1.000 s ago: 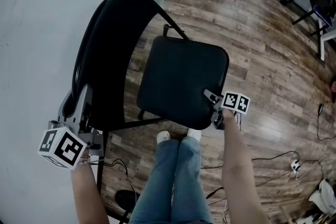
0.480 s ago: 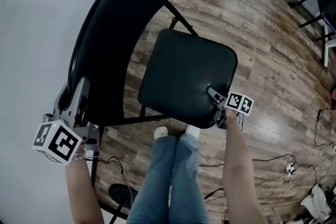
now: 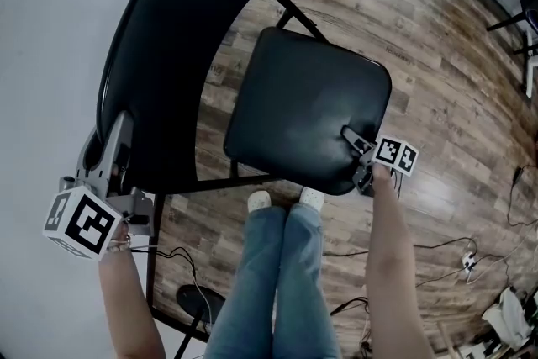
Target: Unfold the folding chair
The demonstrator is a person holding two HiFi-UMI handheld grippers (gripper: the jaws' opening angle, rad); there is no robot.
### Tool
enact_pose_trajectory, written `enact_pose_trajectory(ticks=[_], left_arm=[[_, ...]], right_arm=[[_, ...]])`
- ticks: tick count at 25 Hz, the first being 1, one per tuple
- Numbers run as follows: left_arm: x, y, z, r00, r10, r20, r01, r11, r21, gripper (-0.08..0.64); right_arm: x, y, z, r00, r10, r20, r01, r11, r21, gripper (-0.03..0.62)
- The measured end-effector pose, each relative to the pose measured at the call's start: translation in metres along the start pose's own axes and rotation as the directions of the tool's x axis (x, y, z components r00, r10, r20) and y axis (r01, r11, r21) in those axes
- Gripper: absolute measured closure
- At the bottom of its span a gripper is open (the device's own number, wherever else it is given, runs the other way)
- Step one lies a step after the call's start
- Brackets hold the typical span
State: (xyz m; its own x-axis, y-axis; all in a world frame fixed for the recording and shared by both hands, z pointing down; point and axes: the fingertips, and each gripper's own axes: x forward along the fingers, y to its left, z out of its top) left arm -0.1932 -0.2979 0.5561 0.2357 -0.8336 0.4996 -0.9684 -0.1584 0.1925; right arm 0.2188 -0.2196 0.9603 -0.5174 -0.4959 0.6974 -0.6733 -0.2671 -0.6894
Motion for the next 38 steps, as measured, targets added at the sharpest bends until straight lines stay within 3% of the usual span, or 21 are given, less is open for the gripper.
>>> enact_pose_trajectory(ticks=[6,11,14,19,29,34,36,38], left_arm=[[-0.001,-0.003,-0.001,0.999,0.037,0.002,-0.037,0.999,0.036,0.400],[0.004,-0.001,-0.003,0.999,0.054,0.003,-0.054,0.996,0.064,0.399],[0.005,0.000,-0.004,0.998,0.056,0.002,-0.056,0.996,0.072,0.399],[0.003,0.002,-0.004,0.998,0.059,-0.002,-0.059,0.996,0.071,0.397],[0.000,-0.001,0.000,0.996,0.086,-0.015,-0.085,0.992,0.090,0.389],[-0.003,-0.003,0.003,0.998,0.058,-0.016,-0.057,0.997,0.061,0.390],[-0.005,-0.003,0.004,0.998,0.059,-0.024,-0.057,0.996,0.071,0.375],[-0.008,-0.009,0.005,0.997,0.061,-0.045,-0.056,0.992,0.110,0.303]], right_arm=[[-0.005,-0.002,0.000,1.000,-0.002,0.020,0.002,1.000,0.007,0.103],[-0.017,-0.004,0.002,0.988,-0.133,0.072,0.134,0.991,-0.004,0.101],[-0.026,0.006,0.001,0.977,-0.201,0.065,0.206,0.976,-0.072,0.101],[-0.049,0.057,0.008,0.975,-0.219,0.041,0.223,0.959,-0.176,0.101],[-0.111,0.156,0.007,0.971,-0.222,0.094,0.235,0.958,-0.167,0.101],[-0.151,0.201,0.004,0.972,-0.213,0.103,0.231,0.951,-0.205,0.101],[-0.169,0.221,0.006,0.973,-0.199,0.116,0.221,0.950,-0.221,0.101],[-0.187,0.238,0.009,0.973,-0.188,0.132,0.215,0.946,-0.243,0.101]])
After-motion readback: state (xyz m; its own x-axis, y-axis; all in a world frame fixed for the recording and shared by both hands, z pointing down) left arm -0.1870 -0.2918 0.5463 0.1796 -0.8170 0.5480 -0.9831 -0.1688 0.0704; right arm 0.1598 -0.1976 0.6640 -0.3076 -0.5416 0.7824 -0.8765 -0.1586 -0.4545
